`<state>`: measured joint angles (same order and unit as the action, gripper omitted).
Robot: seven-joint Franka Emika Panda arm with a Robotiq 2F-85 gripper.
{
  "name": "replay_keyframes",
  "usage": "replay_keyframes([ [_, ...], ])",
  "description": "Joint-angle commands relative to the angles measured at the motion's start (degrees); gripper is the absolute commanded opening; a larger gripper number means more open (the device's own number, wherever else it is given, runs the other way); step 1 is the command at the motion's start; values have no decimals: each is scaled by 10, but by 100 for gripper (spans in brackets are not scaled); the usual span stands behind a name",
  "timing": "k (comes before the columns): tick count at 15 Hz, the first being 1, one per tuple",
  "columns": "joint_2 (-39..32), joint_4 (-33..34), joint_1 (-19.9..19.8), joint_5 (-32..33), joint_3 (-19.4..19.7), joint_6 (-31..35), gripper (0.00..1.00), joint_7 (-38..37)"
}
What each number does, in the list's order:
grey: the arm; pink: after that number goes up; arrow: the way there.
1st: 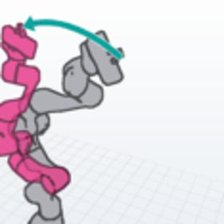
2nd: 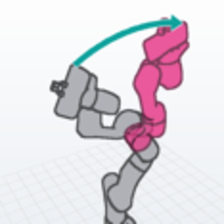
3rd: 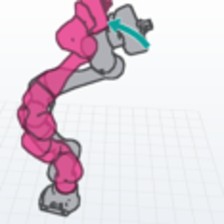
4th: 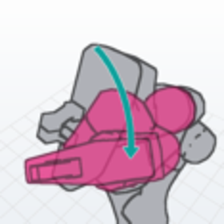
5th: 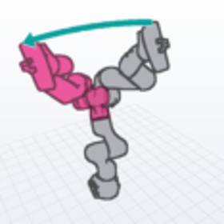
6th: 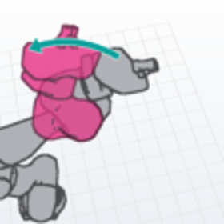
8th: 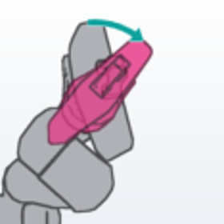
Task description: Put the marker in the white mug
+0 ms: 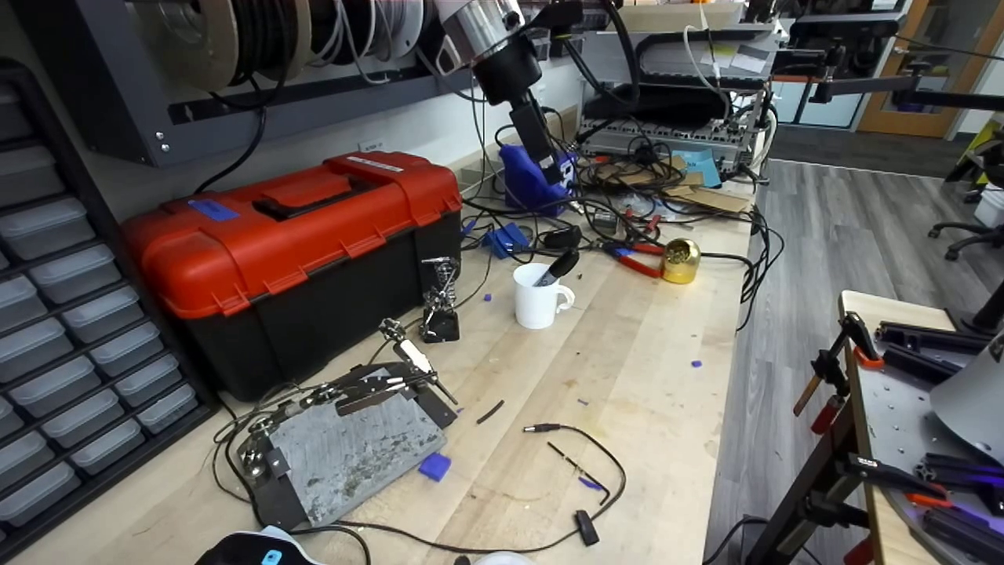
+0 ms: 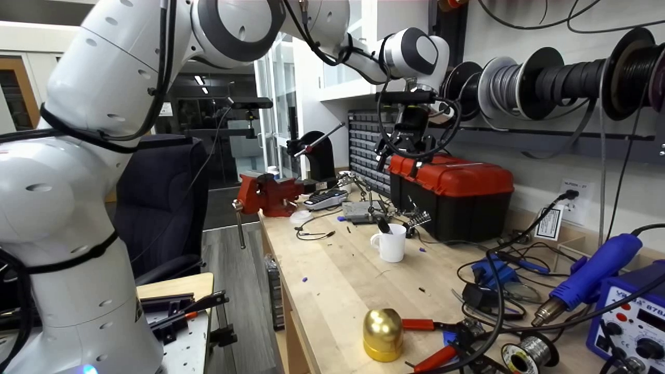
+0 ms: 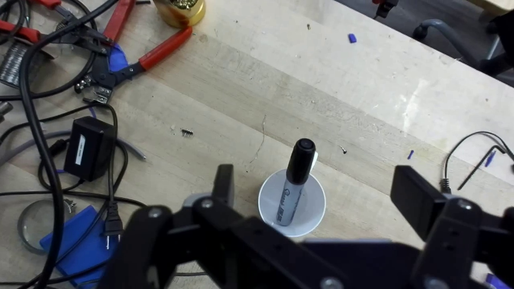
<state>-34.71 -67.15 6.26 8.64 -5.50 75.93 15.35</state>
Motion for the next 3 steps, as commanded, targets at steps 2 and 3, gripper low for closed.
replay_keyframes([
  [2, -4, 4, 1, 0, 1, -2, 100, 0],
  [3, -5, 4, 1, 0, 1, -2, 100, 0],
])
